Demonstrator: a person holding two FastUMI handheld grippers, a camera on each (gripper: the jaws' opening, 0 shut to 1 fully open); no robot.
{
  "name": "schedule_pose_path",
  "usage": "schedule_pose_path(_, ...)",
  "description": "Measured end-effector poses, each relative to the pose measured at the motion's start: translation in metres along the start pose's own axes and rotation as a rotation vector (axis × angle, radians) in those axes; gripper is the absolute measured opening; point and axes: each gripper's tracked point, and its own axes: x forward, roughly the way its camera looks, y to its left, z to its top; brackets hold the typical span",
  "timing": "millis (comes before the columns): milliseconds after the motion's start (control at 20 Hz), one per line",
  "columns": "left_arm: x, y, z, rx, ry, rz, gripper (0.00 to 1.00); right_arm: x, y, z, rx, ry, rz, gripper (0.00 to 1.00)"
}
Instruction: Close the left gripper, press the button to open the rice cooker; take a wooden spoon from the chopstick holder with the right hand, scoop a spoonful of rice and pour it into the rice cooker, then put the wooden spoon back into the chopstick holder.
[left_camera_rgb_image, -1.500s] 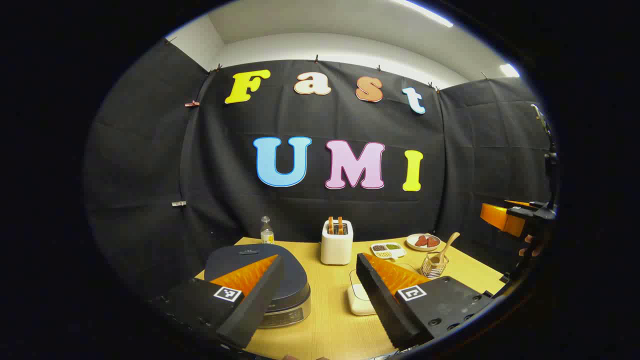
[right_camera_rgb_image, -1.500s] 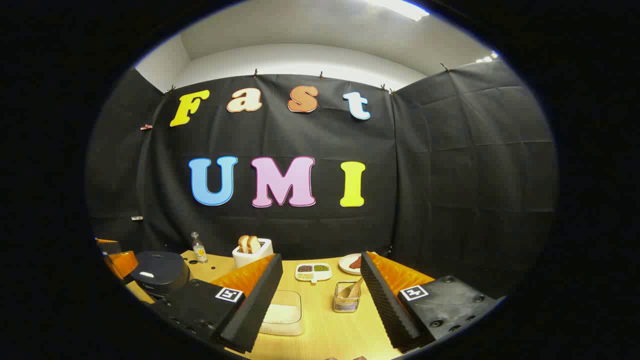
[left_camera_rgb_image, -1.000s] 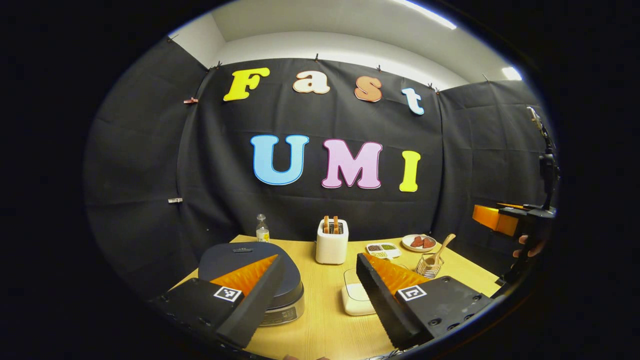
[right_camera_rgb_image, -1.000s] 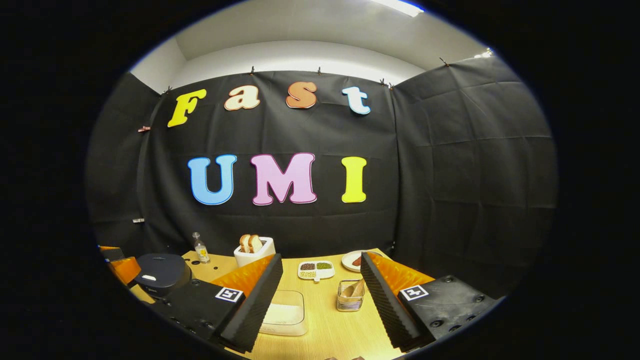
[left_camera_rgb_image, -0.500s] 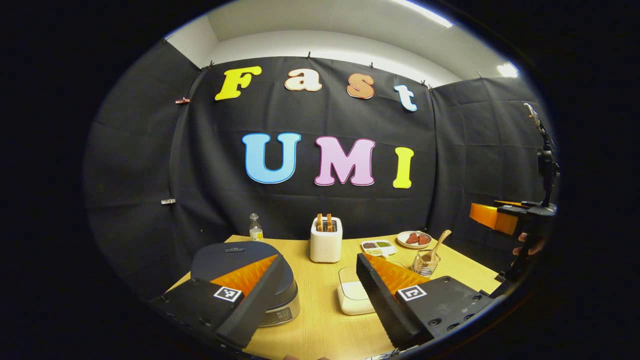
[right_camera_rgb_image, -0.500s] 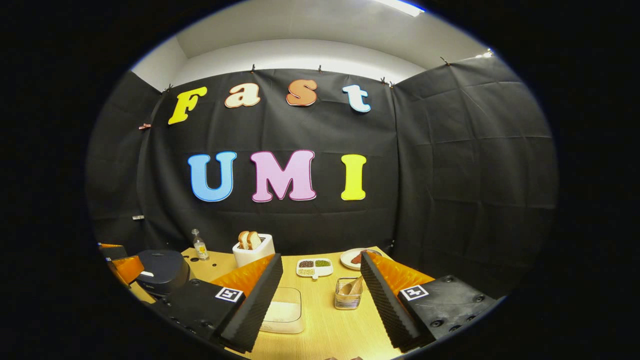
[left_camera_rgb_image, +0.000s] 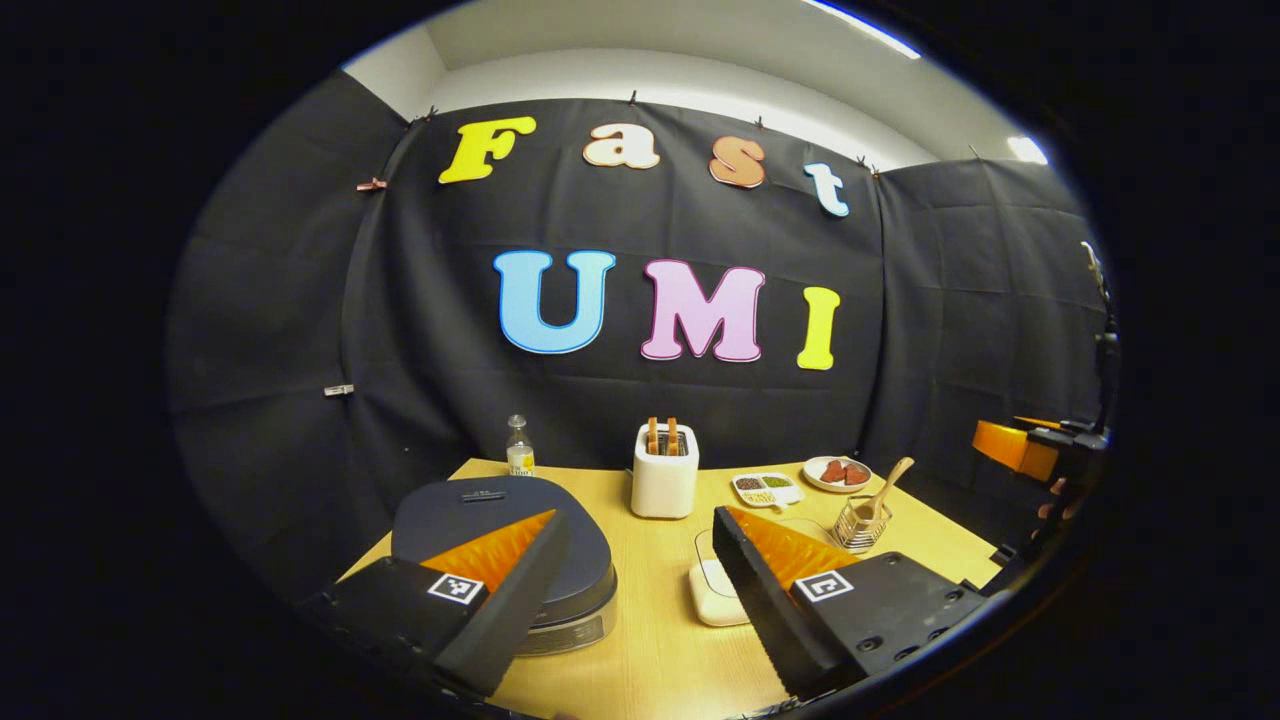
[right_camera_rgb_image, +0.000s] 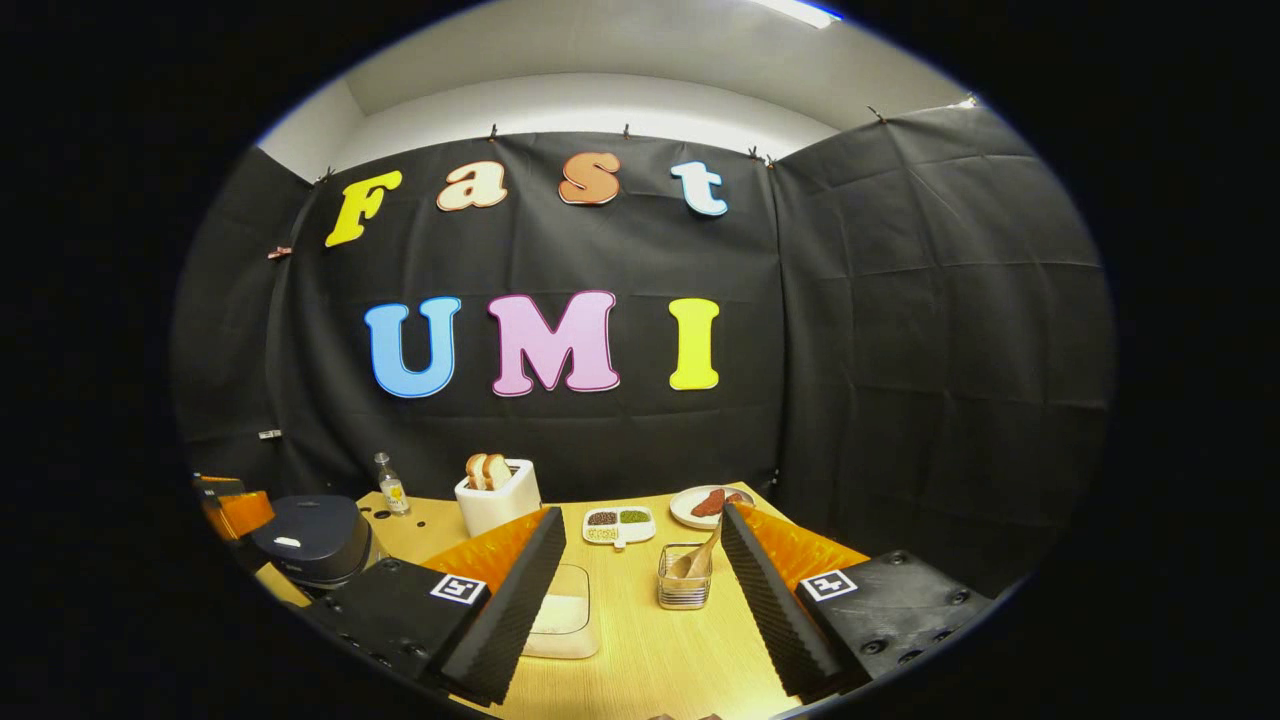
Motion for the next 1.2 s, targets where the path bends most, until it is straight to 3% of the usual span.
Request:
schedule_pose_path(100, 0.005, 0.003, 0.004, -0.005, 0.007, -0.018, 0.96, -0.002, -0.005, -0.005, -0.002, 0.009, -0.018, 0.98)
schedule_pose_path(300, 0.019, 0.022, 0.006, 0.030, 0.042, -0.056, 0.80, -0.010, -0.017, -0.008, -0.005, 0.020, -0.055, 0.98)
schedule_pose_path(650, 0.033, 0.045, -0.009, 0.006, 0.126, -0.071, 0.35, -0.030, -0.043, -0.021, 0.001, 0.054, -0.122, 0.98)
schedule_pose_path(950, 0.044, 0.067, -0.027, -0.019, 0.183, -0.059, 0.07, -0.037, -0.045, -0.019, -0.005, 0.055, -0.131, 0.98)
schedule_pose_path(1200, 0.057, 0.087, -0.048, -0.053, 0.244, -0.020, 0.07, -0.038, -0.043, -0.024, -0.004, 0.074, -0.126, 0.98)
